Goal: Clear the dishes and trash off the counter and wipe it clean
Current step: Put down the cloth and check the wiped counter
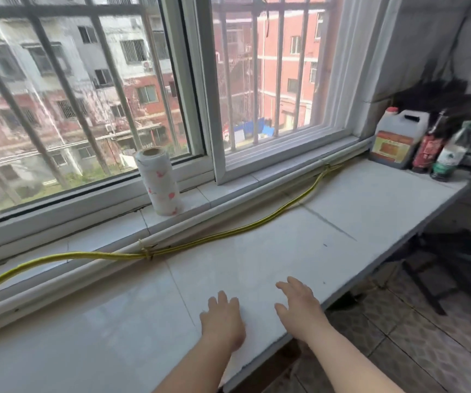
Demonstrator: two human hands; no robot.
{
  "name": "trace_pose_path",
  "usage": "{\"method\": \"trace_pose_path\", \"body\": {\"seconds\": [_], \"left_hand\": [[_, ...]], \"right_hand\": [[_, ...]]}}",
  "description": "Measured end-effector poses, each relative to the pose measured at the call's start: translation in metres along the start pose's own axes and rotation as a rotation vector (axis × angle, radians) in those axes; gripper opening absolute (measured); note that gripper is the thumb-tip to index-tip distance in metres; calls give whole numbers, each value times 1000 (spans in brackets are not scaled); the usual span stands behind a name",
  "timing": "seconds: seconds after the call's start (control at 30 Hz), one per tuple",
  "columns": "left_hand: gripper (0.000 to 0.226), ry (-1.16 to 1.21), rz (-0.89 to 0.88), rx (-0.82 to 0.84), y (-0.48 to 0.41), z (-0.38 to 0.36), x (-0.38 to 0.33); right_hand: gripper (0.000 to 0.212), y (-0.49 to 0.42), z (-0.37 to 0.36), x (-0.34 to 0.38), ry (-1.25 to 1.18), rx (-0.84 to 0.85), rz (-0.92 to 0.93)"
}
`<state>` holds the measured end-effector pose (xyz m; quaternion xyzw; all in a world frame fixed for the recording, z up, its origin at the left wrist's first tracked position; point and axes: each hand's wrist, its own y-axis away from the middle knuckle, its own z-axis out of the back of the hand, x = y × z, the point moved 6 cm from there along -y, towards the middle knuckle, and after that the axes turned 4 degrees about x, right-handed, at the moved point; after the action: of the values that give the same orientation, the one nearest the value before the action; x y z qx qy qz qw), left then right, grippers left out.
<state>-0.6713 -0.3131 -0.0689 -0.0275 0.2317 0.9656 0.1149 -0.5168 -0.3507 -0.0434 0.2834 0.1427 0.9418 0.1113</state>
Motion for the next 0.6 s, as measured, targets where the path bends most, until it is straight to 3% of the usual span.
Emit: {"method": "trace_pose_path", "body": {"seconds": [0.3,0.6], "left_hand": [[45,35,-95,-19,-64,20,-59],[53,147,-29,-73,-152,64,-64]], "right_hand": [[51,-32,38,-58,9,-1,-85],[51,-126,74,-63,23,39,-99]]}}
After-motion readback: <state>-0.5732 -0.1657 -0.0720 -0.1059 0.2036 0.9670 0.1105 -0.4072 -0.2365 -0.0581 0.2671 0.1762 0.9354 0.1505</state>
